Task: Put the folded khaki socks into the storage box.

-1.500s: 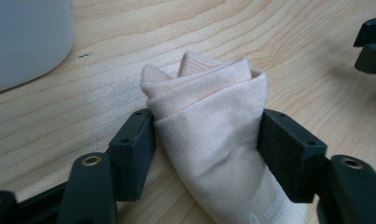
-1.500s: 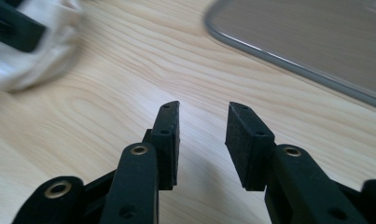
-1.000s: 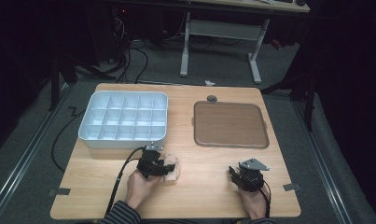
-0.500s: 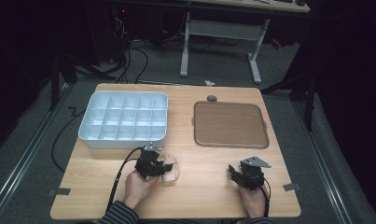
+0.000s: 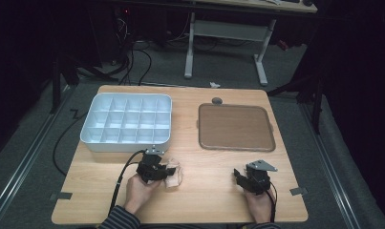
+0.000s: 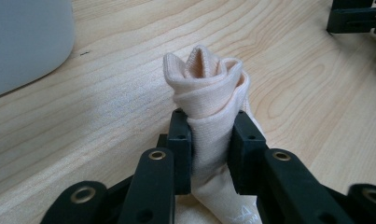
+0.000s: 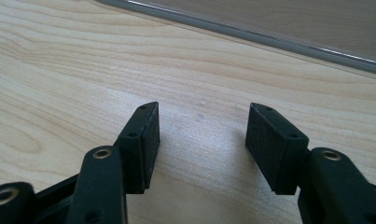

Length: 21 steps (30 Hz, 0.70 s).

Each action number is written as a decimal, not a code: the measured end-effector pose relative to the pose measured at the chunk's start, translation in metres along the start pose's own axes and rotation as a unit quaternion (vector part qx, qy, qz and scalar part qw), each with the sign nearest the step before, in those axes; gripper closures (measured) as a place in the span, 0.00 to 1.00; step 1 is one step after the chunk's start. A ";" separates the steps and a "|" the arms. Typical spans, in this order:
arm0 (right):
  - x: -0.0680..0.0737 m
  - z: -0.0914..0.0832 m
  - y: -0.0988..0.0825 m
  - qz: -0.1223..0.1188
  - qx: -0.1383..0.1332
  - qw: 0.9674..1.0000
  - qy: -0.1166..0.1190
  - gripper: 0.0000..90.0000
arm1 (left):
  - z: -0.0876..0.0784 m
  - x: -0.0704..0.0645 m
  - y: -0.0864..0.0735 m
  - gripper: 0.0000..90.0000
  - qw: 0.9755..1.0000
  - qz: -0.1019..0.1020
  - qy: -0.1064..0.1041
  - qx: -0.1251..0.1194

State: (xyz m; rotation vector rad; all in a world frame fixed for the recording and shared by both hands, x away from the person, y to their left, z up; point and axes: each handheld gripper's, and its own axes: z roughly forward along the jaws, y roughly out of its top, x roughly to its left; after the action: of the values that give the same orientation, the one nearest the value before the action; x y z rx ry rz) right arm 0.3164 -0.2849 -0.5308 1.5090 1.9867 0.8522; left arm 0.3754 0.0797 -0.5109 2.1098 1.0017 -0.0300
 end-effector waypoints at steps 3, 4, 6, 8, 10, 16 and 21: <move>0.000 0.000 0.000 -0.001 0.000 1.000 0.001 0.49 | -0.003 0.001 0.000 0.82 1.000 0.000 -0.006 -0.007; 0.000 0.000 0.000 -0.002 0.000 1.000 0.001 0.49 | -0.004 0.001 -0.001 0.82 1.000 0.002 -0.005 -0.008; 0.000 0.000 0.000 -0.003 0.000 1.000 0.001 0.49 | -0.005 0.001 -0.001 0.82 1.000 0.003 -0.006 -0.008; 0.000 0.000 0.000 -0.003 0.000 1.000 0.001 0.49 | -0.007 0.002 -0.002 0.82 1.000 0.004 -0.007 -0.008; 0.000 0.000 0.000 -0.003 0.000 1.000 0.001 0.49 | -0.008 0.002 -0.002 0.82 1.000 0.004 -0.009 -0.009; 0.000 0.001 0.001 -0.003 0.000 1.000 0.002 0.49 | -0.019 0.001 -0.003 0.82 1.000 0.006 -0.019 -0.015; 0.000 0.001 0.001 -0.006 0.000 1.000 0.002 0.49 | -0.030 0.003 -0.001 0.82 1.000 0.005 -0.022 -0.020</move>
State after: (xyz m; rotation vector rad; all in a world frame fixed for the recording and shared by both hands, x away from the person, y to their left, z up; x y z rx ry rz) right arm 0.3175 -0.2846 -0.5309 1.4939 1.9969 0.8515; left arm 0.3679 0.1017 -0.4921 2.0687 0.9587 -0.0523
